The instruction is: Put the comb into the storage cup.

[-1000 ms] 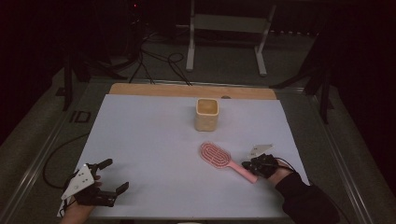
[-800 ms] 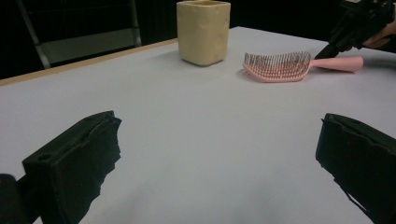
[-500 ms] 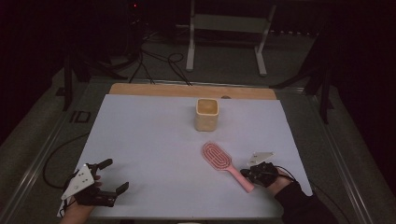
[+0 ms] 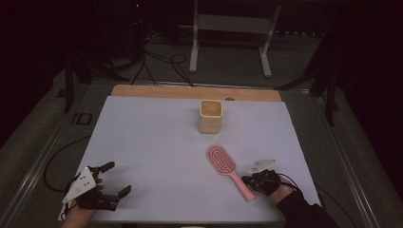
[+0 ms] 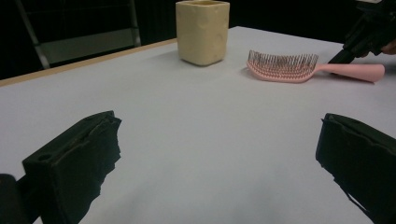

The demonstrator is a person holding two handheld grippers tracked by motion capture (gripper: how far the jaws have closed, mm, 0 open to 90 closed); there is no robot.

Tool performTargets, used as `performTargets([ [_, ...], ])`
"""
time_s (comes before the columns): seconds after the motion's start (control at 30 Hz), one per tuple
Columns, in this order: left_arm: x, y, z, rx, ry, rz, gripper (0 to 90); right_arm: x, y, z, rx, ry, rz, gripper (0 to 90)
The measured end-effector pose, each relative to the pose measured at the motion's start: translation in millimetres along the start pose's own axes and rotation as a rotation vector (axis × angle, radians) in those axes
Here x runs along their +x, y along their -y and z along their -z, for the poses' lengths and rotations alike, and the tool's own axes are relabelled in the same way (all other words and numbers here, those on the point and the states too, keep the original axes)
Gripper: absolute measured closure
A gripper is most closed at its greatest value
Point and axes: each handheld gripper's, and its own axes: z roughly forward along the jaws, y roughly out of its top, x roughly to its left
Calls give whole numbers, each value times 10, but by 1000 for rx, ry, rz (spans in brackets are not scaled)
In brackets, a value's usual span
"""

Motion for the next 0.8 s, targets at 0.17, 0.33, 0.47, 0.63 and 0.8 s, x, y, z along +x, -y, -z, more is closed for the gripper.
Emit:
performTargets([
  [0.17,-1,0,0,-2,2,1,0,63,-15,-8,-1,-10,11,900],
  [0.33,1,0,2,-3,0,3,0,57,-26,0,2,4,8,900],
  [0.47,0,-1,2,-5,-2,5,0,25,-37,60,-17,40,-6,900],
  [0.63,-1,-2,4,-6,-1,6,0,-12,-66,152,-32,87,-41,899],
  [0.8,-1,-2,1,-2,-1,2,0,-4,-135,266,-50,130,-43,888],
])
